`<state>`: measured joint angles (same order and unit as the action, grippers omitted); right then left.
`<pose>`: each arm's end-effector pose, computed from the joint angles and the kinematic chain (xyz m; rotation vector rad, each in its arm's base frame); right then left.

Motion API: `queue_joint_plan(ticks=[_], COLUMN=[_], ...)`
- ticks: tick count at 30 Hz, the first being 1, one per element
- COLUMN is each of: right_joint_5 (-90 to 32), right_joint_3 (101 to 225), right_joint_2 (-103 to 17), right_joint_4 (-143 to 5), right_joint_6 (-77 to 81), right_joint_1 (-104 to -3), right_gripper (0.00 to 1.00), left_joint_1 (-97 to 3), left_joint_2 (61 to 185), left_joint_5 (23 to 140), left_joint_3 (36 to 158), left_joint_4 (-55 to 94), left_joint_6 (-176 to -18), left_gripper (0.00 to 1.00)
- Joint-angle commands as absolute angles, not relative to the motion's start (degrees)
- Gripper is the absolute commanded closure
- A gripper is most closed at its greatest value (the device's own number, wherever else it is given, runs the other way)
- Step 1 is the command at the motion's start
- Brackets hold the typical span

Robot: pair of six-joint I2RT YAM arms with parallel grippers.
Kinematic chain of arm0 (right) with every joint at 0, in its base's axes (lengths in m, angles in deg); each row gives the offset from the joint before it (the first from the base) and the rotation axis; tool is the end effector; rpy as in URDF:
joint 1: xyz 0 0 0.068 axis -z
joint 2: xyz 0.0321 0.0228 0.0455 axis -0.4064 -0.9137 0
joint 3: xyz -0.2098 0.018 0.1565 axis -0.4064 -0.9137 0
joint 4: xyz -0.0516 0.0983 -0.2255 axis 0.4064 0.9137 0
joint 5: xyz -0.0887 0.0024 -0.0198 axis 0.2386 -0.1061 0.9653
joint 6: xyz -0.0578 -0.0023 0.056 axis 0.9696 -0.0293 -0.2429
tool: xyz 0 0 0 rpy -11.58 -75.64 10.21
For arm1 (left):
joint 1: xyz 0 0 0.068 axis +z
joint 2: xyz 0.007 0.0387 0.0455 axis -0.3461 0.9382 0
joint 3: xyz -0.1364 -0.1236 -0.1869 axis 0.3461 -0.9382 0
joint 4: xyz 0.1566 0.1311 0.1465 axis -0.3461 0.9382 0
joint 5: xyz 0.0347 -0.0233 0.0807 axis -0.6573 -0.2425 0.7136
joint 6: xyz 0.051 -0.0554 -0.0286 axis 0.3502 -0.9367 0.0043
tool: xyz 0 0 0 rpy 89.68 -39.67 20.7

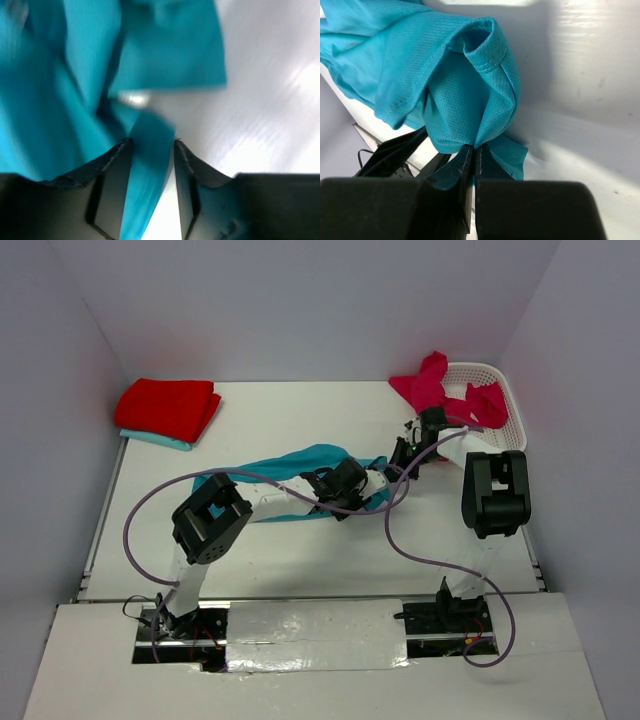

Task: Fold and stack the t-shirts
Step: Flatten out the tshirt

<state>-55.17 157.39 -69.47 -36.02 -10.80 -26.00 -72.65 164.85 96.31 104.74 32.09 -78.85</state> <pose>0.3600 0.0513 0.1346 0.2840 2.7799 0.9145 0.2841 -0.3556 0.1388 1.1344 2.1258 -0.2353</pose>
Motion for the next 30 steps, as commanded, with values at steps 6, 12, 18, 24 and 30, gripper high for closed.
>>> queue_joint_plan(ticks=[6,12,18,24,30], right_joint_5=[-55.82,-56.09,-56.79,-59.68,-66.18], right_joint_3=[159.73,159.29,158.50,172.67,211.49], right_joint_2=[-66.23,-66.23,-66.40,-69.30,-78.52], right_joint_4=[-35.37,-35.28,-35.90,-31.35,-20.71], right_joint_6=[-9.67,-9.84,-10.10,-11.77,-19.31], right_joint_1=[-24.95,-24.95,-24.86,-22.49,-20.12], right_gripper=[1.00,1.00,1.00,1.00,1.00], left_joint_1=[-72.28,-72.28,-72.19,-63.00,-43.65], left_joint_2=[164.58,165.98,168.71,159.00,152.28], left_joint_5=[92.20,89.66,88.16,82.11,73.74], left_joint_3=[101.48,102.18,103.41,115.31,150.54], left_joint_4=[39.30,35.26,33.14,46.19,62.49], left_joint_6=[-79.31,-79.83,-82.03,-76.16,-70.70], left_gripper=[0.59,0.57,0.96,1.00,1.00])
